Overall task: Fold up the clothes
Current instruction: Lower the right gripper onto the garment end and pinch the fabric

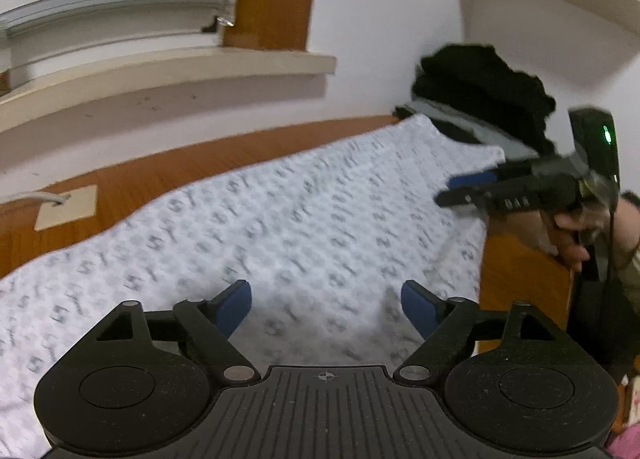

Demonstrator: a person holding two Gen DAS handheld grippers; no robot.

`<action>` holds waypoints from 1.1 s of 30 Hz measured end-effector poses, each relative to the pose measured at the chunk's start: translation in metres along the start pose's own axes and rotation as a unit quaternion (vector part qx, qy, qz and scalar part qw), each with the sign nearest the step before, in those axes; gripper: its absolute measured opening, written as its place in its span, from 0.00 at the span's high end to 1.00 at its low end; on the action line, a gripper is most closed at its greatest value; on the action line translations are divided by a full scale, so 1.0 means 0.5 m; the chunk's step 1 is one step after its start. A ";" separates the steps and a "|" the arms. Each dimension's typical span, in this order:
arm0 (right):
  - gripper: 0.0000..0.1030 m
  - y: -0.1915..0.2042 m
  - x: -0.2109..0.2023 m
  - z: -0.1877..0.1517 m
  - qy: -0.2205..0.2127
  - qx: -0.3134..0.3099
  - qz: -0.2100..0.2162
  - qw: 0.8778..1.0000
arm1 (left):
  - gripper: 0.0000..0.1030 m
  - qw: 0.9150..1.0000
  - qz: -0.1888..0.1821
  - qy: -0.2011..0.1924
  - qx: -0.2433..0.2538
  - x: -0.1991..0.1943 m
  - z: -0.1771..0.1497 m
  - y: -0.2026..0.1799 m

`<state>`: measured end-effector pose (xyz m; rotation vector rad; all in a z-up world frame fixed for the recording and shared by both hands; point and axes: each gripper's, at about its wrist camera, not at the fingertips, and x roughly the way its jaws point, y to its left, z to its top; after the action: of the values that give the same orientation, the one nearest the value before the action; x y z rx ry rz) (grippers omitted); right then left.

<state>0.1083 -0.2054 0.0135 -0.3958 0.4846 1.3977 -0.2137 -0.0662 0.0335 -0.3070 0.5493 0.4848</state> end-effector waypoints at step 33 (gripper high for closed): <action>0.91 -0.340 -0.072 -0.034 -0.064 0.290 -0.109 0.949 | 0.00 0.999 0.027 0.010 -0.032 0.043 0.010 0.050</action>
<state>0.2714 -0.2675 0.0157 0.1182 0.6940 1.0001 -0.2083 -0.0352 0.0218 -0.3586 0.5632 0.5520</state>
